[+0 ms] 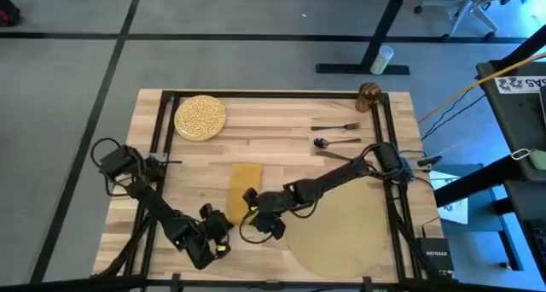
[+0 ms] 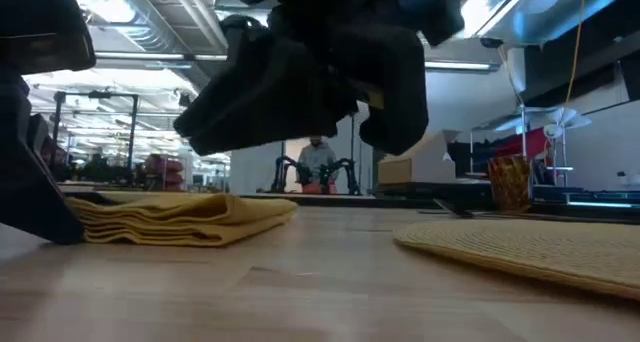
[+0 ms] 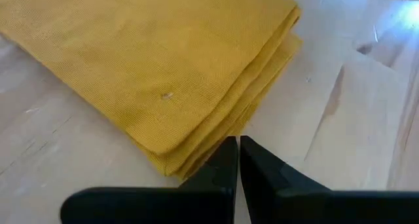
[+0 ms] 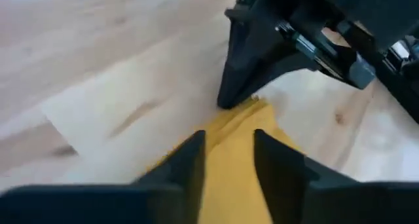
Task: Set table place
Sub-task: Fold the yellow table napkin, then put the black fork on the yellow table napkin
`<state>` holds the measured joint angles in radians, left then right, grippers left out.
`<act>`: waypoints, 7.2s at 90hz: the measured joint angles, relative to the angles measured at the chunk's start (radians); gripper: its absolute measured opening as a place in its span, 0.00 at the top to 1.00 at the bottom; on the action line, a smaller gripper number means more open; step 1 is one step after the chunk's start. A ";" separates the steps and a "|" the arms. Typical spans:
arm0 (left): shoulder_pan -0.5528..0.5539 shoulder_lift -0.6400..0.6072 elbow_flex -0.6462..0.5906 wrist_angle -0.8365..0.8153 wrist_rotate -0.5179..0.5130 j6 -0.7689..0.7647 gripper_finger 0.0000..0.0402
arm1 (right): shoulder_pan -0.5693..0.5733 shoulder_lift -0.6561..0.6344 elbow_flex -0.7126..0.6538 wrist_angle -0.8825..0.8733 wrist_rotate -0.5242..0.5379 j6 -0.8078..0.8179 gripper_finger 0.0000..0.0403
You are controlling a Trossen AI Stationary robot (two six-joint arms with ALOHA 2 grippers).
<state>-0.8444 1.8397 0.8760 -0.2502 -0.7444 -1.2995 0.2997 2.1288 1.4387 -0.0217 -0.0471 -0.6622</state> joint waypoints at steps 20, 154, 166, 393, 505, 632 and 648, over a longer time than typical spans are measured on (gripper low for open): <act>0.000 0.002 0.047 0.001 0.005 0.076 1.00 | -0.013 -0.001 0.071 -0.131 0.045 -0.079 0.98; 0.038 -0.100 0.014 0.413 0.093 0.557 1.00 | -0.029 -0.216 -0.167 -0.290 -0.078 -0.071 1.00; 0.056 -0.166 -0.042 0.482 0.099 0.639 1.00 | -0.032 -0.300 -0.255 -0.205 -0.077 -0.058 1.00; 0.542 -1.034 -0.567 0.171 0.479 0.668 1.00 | -0.346 -1.260 -1.250 0.578 -0.032 0.237 1.00; 0.698 -0.204 -0.143 0.144 0.736 1.044 1.00 | -0.346 -1.259 -1.250 0.445 0.039 0.229 1.00; 0.665 -0.363 -0.168 0.007 0.583 0.867 1.00 | -0.348 -1.279 -1.226 0.298 0.190 0.238 1.00; 0.664 -0.363 -0.168 0.004 0.584 0.888 1.00 | -0.429 -1.279 -1.078 -0.126 0.298 0.255 1.00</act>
<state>-0.1802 1.4769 0.7082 -0.2459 -0.1608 -0.4118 -0.1289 0.8494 0.3606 -0.1481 0.2514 -0.4071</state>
